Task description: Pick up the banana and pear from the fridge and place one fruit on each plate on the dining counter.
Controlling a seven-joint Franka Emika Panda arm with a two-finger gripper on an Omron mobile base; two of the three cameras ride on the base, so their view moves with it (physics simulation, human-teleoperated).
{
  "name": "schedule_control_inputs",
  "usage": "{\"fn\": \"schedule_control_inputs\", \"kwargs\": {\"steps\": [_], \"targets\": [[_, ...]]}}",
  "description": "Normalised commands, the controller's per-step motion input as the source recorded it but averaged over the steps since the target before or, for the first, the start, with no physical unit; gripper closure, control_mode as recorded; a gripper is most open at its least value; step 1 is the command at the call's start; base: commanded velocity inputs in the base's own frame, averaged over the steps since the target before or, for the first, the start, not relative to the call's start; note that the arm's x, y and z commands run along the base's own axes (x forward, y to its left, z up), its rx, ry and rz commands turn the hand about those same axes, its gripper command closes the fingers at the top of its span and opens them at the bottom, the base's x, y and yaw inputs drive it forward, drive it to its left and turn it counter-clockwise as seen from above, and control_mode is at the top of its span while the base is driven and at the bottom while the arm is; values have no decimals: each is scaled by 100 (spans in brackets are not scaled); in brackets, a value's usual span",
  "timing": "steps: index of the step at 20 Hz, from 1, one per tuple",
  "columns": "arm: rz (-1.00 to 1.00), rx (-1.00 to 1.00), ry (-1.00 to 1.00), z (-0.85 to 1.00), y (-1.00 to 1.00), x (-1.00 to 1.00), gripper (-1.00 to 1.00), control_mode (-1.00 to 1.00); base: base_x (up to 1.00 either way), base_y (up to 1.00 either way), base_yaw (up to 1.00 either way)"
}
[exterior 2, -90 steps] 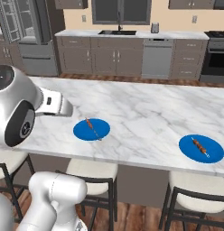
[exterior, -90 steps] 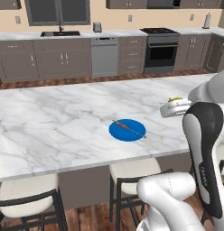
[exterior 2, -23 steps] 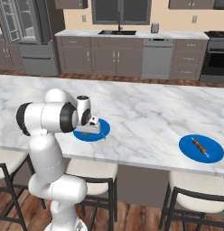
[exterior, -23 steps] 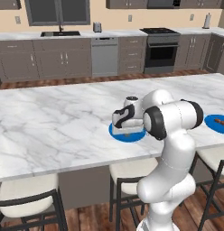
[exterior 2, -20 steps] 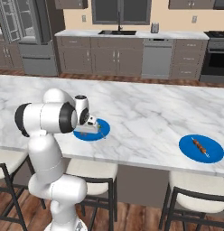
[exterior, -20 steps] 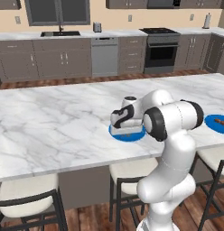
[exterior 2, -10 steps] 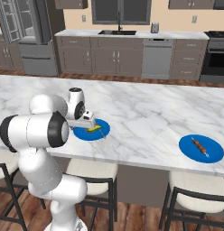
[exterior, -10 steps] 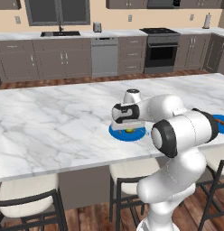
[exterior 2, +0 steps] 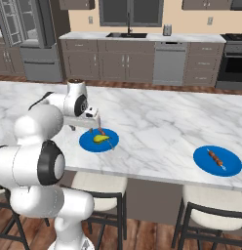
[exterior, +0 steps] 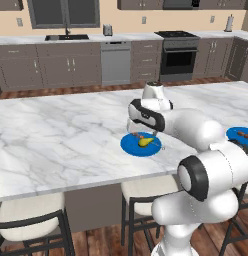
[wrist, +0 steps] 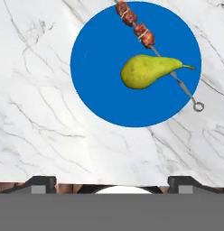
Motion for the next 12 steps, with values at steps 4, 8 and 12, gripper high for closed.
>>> {"fn": "schedule_control_inputs", "kwargs": {"steps": [4,8,12], "targets": [[0,0,-18,54,-15,-100,-100,-100,0,0,0],[0,0,-20,63,-21,-100,-100,-100,0,0,0],[0,0,-20,76,-19,-100,-100,-100,0,0,0]]}}
